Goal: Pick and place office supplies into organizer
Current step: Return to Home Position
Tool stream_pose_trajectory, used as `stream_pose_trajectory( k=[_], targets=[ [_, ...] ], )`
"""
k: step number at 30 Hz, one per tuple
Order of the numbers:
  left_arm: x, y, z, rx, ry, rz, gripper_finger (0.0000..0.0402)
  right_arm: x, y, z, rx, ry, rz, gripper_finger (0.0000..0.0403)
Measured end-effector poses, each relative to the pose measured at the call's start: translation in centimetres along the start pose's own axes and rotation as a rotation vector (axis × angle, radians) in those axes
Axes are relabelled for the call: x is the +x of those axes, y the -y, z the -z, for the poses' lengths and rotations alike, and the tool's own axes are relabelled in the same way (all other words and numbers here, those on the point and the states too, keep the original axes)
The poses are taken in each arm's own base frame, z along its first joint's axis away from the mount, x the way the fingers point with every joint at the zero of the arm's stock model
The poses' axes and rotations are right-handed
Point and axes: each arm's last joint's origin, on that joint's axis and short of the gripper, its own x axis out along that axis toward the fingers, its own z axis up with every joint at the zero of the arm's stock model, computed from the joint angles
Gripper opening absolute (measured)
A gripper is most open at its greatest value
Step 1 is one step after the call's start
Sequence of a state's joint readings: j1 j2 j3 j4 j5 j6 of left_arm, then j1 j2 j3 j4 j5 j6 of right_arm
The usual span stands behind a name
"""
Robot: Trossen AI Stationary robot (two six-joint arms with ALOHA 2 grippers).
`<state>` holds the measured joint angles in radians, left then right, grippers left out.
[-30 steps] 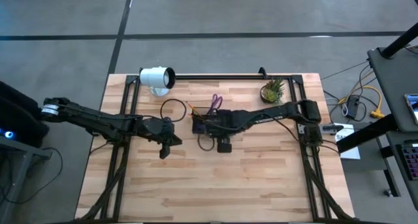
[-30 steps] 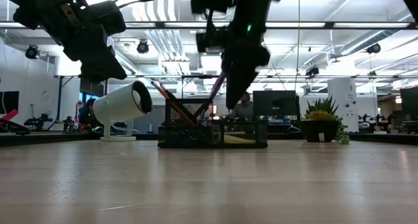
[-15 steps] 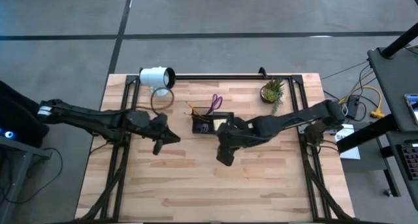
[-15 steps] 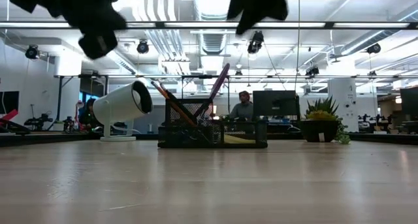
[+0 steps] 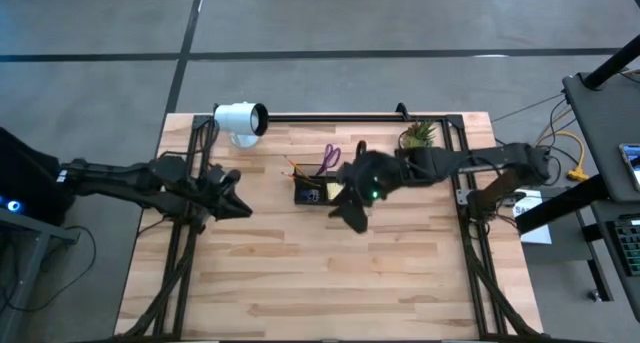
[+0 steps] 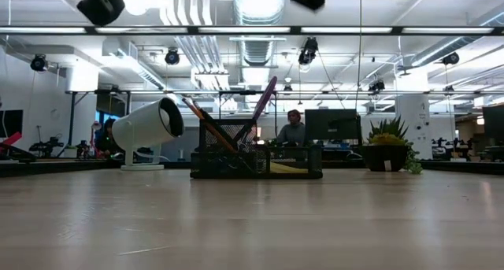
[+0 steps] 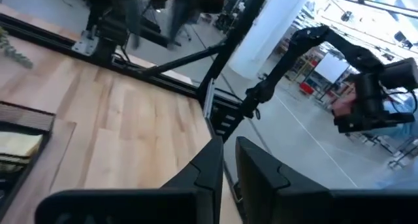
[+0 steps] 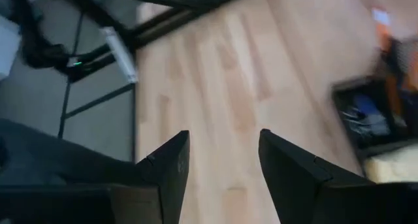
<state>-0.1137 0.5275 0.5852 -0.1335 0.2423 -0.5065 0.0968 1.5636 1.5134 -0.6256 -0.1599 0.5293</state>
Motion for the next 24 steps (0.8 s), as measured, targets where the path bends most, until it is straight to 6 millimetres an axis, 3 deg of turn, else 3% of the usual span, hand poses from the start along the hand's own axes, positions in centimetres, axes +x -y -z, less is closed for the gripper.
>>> stream_pose_trajectory(
  k=[7, 12, 18, 24],
  targets=[
    [-0.7, -0.9, 1.8, 0.018, 0.04, 0.014, 0.0027, 0.2, 5.0, 1.9, -0.004, 0.147, -0.185, 0.0173],
    [-2.6, -0.2, 1.6, 0.157, 0.132, 0.051, 0.0027, -1.2, 7.5, 3.8, -0.007, 0.226, -0.168, 0.0169],
    [-4.5, -0.5, 2.5, -0.027, 0.164, -0.015, 0.0027, -3.2, 8.4, 6.2, -0.027, 0.243, -0.15, 0.0171],
    [-6.4, -0.2, 2.9, 0.186, 0.293, 0.044, 0.0027, -4.5, 9.3, 8.2, 0.058, 0.295, -0.134, 0.0169]
  ],
)
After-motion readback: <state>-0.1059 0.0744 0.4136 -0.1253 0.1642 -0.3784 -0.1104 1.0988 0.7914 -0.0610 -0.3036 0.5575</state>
